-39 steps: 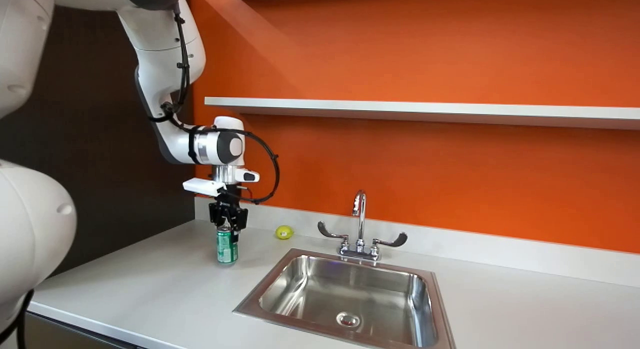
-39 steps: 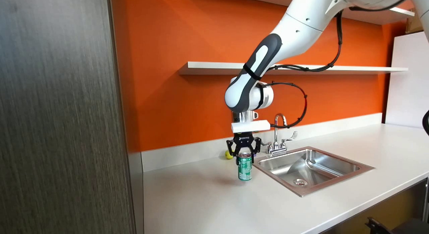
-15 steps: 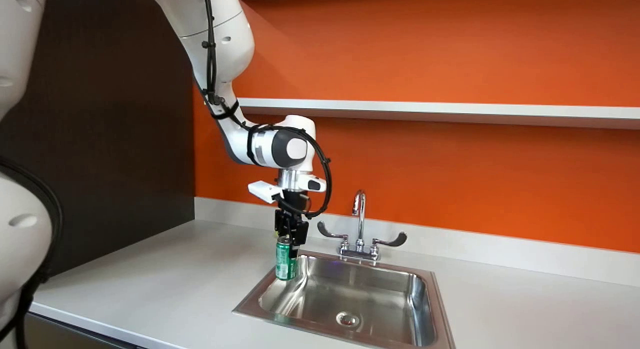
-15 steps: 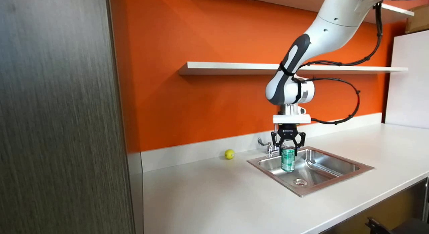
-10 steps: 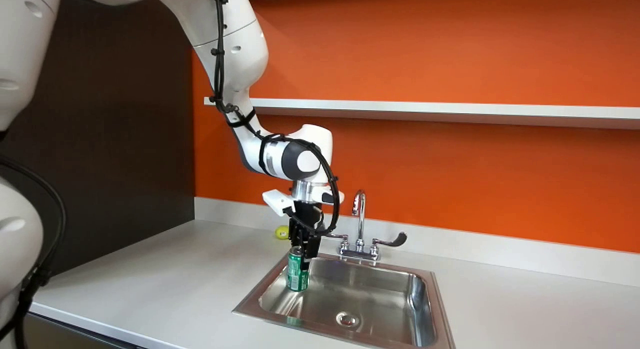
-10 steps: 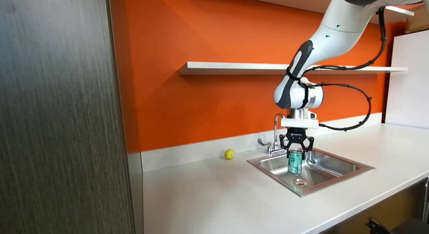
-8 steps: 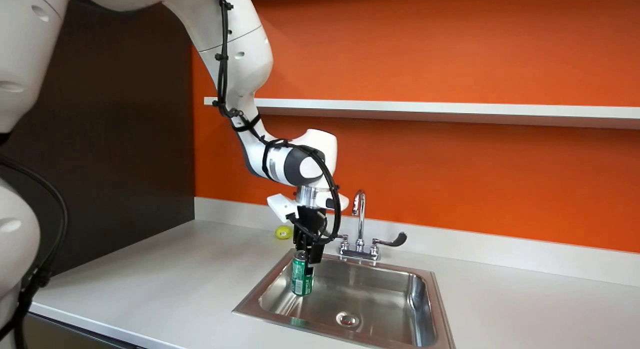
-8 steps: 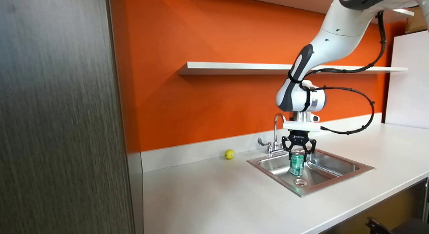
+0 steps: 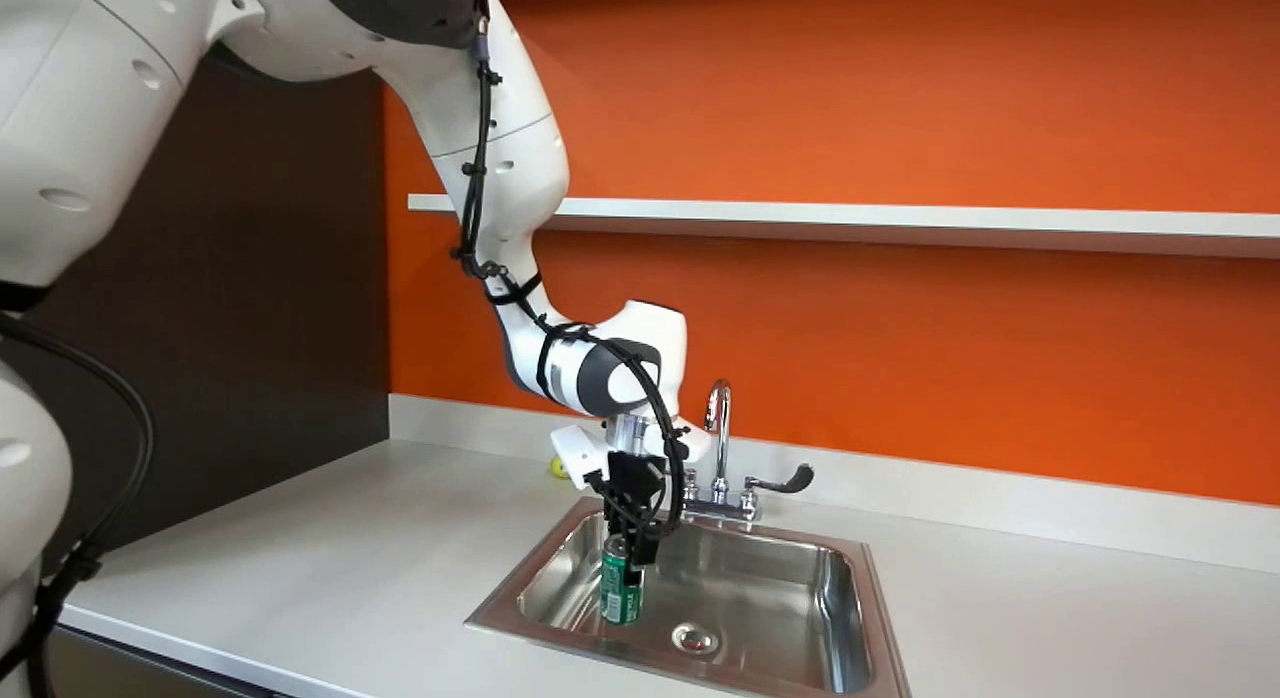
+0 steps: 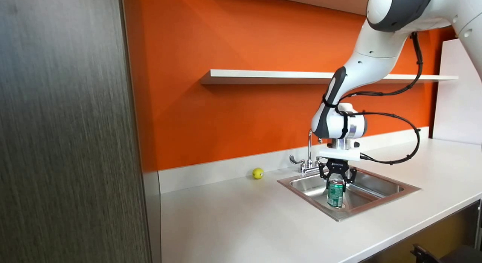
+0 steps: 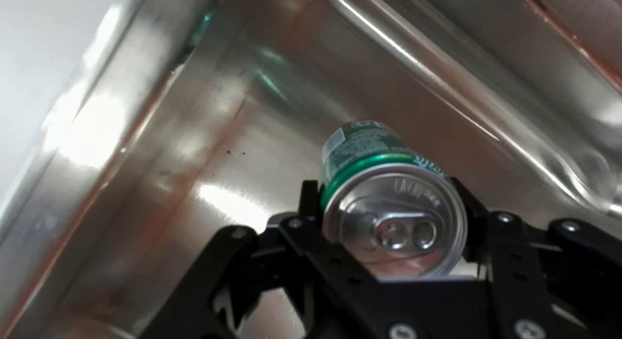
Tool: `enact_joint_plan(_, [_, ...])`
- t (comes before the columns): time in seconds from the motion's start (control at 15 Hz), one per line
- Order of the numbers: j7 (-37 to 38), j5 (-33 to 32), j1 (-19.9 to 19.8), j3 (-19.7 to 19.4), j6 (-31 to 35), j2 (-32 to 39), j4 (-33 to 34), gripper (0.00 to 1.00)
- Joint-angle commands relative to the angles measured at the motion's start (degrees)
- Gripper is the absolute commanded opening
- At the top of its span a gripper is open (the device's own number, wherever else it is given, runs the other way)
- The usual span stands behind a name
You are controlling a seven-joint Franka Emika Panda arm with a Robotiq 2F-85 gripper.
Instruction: Put the green can into the sink
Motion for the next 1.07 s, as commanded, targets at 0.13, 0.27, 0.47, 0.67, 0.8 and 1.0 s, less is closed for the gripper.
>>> enact_joint_plan(0.13, [-1.2, 1.2, -0.2, 1.1, 0.4, 4.1, 3.8, 0.38])
enact_joint_plan(0.27, [-1.3, 1.2, -0.2, 1.4, 0.4, 5.5, 4.6, 0.38])
enact_joint_plan(0.47, [-1.2, 1.1, -0.1, 1.7, 0.3, 6.9, 5.5, 0.38])
enact_joint_plan(0.67, [-1.2, 1.1, 0.0, 1.9, 0.1, 8.1, 6.3, 0.38])
enact_joint_plan(0.8, [-1.4, 1.2, -0.1, 2.2, 0.0, 8.7, 6.9, 0.38])
enact_joint_plan(1.0, [-1.3, 1.2, -0.1, 2.2, 0.0, 9.3, 7.3, 0.38])
